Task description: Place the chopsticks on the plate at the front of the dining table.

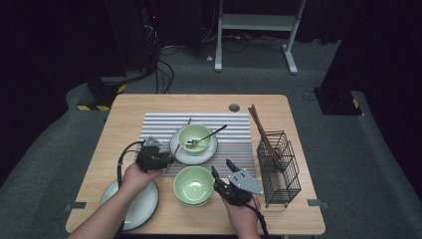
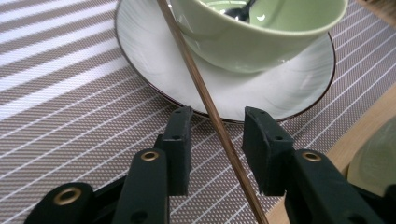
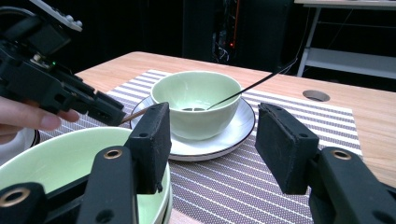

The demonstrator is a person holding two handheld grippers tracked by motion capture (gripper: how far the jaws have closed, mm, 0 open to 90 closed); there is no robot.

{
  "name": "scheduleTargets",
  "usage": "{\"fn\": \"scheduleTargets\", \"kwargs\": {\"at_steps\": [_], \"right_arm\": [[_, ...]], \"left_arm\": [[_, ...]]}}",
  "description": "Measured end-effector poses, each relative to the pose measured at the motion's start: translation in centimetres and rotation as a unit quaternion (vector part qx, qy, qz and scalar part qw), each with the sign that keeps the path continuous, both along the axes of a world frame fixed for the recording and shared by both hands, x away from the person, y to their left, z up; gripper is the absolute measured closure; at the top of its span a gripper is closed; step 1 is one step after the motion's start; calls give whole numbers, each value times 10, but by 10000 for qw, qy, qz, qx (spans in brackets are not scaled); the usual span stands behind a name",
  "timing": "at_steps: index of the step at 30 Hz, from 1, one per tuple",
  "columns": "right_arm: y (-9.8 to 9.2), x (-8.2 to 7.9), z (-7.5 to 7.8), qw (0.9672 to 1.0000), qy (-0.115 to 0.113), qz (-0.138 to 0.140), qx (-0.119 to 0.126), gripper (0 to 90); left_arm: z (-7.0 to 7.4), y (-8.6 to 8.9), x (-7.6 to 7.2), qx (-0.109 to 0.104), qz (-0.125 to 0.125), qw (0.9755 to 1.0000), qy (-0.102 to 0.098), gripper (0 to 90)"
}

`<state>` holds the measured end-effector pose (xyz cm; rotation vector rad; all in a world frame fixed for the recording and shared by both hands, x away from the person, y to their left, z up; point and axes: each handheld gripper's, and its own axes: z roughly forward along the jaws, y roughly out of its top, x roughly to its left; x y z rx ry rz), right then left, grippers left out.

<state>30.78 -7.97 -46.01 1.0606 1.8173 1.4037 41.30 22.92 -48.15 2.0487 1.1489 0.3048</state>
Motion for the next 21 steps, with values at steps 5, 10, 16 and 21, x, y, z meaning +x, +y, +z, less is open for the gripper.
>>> {"fn": "scheduleTargets", "kwargs": {"at_steps": [5,10,16,21], "right_arm": [[1,0,-1,10000,20,8,-27,450],[2,-1,-2,10000,-10,3,-80,467],[1,-1,-3,9999,-33,-30,-96,470],[2,-1,-3,9999,-21,-48,-105,468]], "left_arm": [[6,6,-7,-7,76,9997,-214,560],[8,10,-19,-20,77,9990,-434,500],[11,18,-33,-229,99,9978,-610,474],[17,21,-45,-230,87,9963,-824,454]]}}
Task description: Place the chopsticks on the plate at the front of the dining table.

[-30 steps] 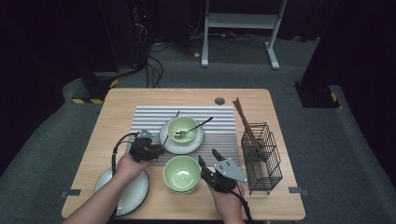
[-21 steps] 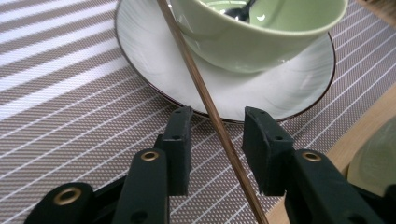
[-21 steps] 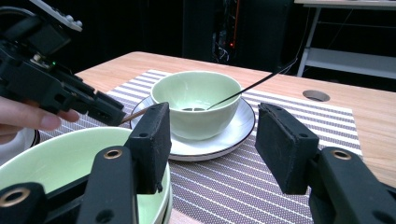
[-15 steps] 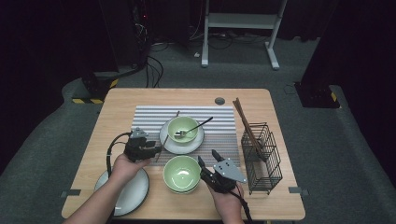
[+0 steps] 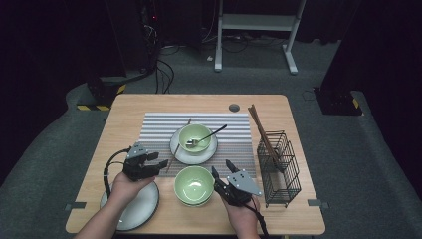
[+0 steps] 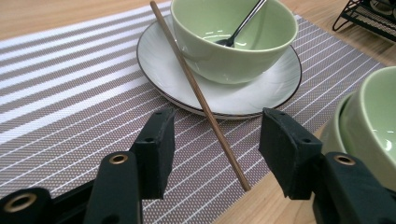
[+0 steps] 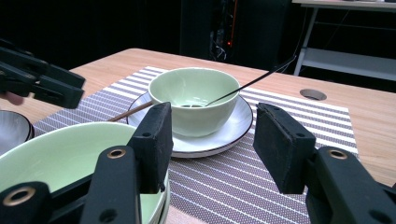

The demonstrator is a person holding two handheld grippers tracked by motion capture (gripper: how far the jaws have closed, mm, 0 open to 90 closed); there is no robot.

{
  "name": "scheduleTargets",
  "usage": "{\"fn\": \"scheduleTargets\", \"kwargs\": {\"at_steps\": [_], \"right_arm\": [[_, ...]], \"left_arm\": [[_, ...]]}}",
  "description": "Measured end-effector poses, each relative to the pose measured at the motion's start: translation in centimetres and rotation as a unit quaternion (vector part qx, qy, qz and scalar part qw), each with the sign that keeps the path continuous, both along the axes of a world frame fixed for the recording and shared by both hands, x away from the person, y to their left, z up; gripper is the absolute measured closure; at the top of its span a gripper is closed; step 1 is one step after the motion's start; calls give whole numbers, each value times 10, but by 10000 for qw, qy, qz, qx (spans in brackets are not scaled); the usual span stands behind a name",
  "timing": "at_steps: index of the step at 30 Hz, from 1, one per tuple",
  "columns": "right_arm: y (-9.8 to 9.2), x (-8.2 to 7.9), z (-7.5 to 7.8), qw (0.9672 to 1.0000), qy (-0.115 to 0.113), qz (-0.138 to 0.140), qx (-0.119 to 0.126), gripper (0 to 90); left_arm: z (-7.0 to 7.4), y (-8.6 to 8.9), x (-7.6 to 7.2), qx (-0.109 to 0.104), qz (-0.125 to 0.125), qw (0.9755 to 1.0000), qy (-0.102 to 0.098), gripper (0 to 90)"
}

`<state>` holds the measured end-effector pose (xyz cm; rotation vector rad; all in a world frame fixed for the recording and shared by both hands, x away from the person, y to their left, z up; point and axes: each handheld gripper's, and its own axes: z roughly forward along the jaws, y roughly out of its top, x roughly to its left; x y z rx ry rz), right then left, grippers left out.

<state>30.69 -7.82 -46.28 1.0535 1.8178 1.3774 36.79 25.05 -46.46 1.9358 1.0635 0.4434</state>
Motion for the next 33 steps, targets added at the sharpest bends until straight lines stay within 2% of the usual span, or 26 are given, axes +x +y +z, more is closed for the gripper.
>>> {"fn": "scheduleTargets", "kwargs": {"at_steps": [4,11,16,18,26,27,29,32,33], "right_arm": [[1,1,-2,10000,11,-22,-66,467],[0,3,-5,9999,48,-78,-81,464],[0,3,-3,9999,7,-86,-124,448],[0,4,-3,9999,32,-84,-101,449],[3,6,-1,9998,13,-81,-170,446],[3,6,-1,9998,13,-78,-188,447],[3,7,-1,9997,46,-92,-214,447],[3,9,1,9996,49,-137,-243,446],[2,10,2,9996,38,-151,-238,446]], "left_arm": [[1,2,-6,38,5,9999,-98,454],[-4,10,-12,-20,27,10000,-75,451],[-11,10,-14,108,-24,9999,93,431],[-13,9,-17,179,-39,9998,23,426],[-13,9,-27,170,-58,9996,-200,411],[-13,10,-29,172,-64,9996,-204,409],[-13,11,-30,49,-95,9998,-146,405],[-13,10,-30,189,-135,9996,-135,396],[-12,11,-30,166,-131,9997,-152,395]]}}
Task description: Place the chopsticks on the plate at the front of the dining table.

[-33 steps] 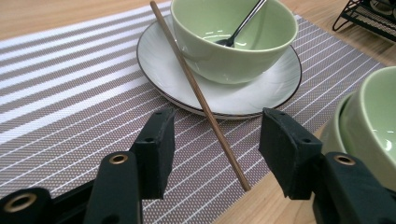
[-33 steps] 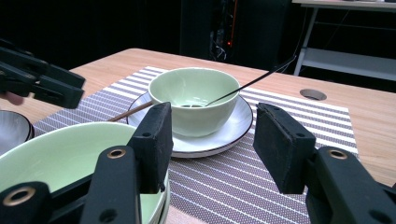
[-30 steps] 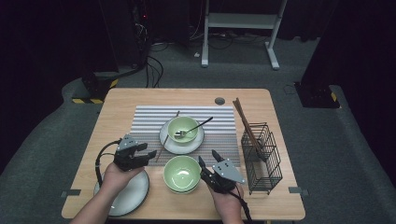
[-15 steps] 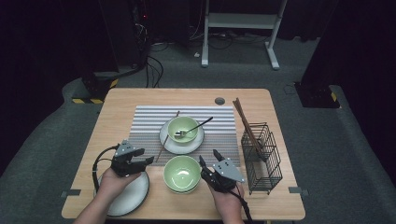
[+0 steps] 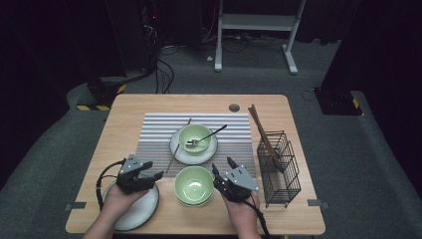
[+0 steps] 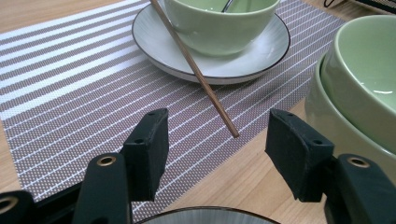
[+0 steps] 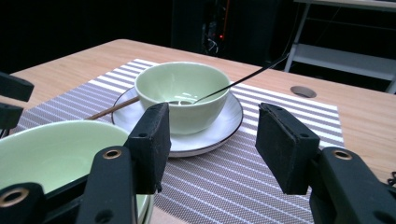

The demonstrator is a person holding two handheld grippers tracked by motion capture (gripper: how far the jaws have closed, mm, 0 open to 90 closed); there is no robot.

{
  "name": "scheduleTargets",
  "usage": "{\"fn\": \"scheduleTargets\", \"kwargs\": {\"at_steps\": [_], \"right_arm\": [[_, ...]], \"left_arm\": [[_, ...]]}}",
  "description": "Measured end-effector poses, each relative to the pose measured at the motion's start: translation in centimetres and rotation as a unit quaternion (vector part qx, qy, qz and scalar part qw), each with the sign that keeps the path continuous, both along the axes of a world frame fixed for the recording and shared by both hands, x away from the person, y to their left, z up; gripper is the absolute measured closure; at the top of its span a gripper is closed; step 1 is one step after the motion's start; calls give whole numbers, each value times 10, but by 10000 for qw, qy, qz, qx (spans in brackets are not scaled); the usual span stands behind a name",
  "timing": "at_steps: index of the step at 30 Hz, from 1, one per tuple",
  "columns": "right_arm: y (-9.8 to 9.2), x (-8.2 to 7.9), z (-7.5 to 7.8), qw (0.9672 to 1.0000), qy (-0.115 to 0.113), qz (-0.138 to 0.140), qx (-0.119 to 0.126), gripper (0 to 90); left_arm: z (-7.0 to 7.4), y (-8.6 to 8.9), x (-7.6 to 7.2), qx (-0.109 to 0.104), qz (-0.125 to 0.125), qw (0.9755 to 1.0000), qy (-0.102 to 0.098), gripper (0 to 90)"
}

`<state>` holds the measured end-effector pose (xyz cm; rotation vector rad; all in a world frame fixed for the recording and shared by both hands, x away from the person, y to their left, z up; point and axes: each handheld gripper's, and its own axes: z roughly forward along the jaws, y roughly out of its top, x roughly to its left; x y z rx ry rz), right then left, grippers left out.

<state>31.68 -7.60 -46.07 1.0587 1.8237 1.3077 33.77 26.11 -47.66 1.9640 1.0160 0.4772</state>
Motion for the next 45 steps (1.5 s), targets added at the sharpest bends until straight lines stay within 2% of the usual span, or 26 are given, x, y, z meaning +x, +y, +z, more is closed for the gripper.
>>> {"fn": "scheduleTargets", "kwargs": {"at_steps": [7,9,13,23,31,40,45], "right_arm": [[-3,1,12,9999,-11,-147,14,443],[-4,1,17,9999,-26,-155,29,442],[-5,2,26,9998,-40,-198,80,439],[-6,11,50,9992,53,-295,262,427],[-6,19,65,9985,15,-521,192,445],[-10,24,85,9975,-311,-634,27,437],[-13,29,93,9973,-296,-678,-9,431]], "left_arm": [[-3,2,2,-69,-64,9999,56,388],[-2,4,2,-189,-84,9997,125,385],[2,4,-1,-200,-107,9997,31,379],[2,7,-1,-243,-113,9996,41,375],[1,9,0,-260,-109,9996,94,375],[-1,7,0,-287,-163,9993,163,370],[-1,8,0,-302,-166,9993,153,370]]}}
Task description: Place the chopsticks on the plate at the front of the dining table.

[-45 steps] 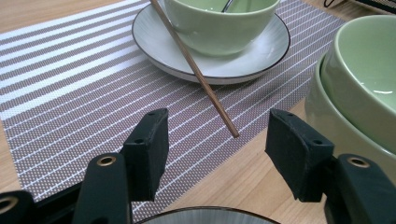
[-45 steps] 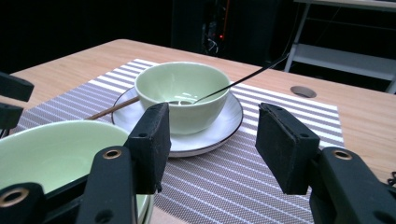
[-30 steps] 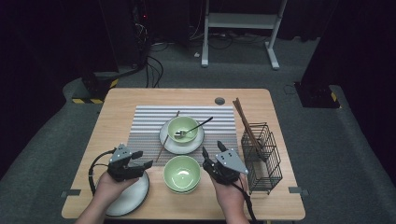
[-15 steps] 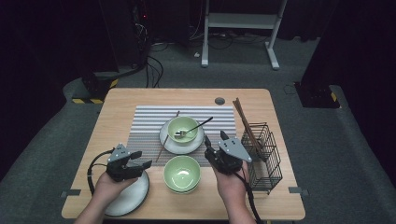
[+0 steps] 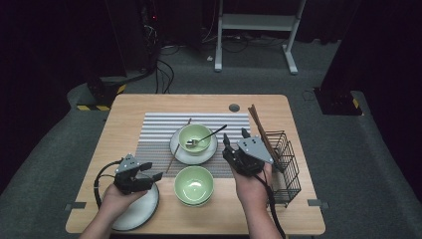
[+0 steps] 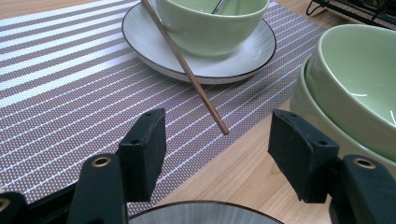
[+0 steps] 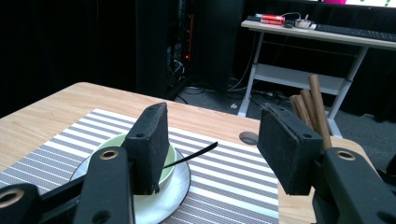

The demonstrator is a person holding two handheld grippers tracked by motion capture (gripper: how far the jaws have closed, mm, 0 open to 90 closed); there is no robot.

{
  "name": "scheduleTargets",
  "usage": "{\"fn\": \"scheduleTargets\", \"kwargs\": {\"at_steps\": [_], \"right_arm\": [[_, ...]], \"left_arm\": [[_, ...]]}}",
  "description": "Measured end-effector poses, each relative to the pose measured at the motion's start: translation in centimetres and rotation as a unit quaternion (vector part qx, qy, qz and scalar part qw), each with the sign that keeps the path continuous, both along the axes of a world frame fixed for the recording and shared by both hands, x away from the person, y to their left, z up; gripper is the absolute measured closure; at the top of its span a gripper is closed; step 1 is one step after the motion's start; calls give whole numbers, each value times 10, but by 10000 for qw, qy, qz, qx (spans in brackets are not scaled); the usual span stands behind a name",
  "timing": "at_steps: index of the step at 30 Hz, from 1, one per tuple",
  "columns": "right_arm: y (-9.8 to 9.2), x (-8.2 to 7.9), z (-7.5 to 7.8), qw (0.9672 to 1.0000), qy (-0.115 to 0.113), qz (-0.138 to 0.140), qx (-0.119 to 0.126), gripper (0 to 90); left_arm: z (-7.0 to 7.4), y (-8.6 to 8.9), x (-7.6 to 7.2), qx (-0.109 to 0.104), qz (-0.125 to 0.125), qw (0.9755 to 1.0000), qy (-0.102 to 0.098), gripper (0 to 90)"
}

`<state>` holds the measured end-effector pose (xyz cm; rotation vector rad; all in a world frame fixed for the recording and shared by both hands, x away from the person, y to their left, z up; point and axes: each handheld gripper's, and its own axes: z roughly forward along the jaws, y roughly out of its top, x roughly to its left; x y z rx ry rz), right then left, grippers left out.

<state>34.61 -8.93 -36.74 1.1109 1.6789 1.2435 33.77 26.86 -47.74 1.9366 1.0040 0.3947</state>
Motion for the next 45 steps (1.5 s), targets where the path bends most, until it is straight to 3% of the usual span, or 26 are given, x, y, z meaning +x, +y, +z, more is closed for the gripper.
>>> {"fn": "scheduleTargets", "kwargs": {"at_steps": [15,31,45], "right_arm": [[-14,16,14,9997,25,-225,-17,436],[-29,29,18,9990,-33,-455,14,482],[-43,41,23,9978,-48,-664,-2,599]], "left_arm": [[0,2,1,-82,-3,10000,48,369],[-1,9,1,-172,87,9998,29,370],[-1,7,2,-154,63,9999,33,369]]}}
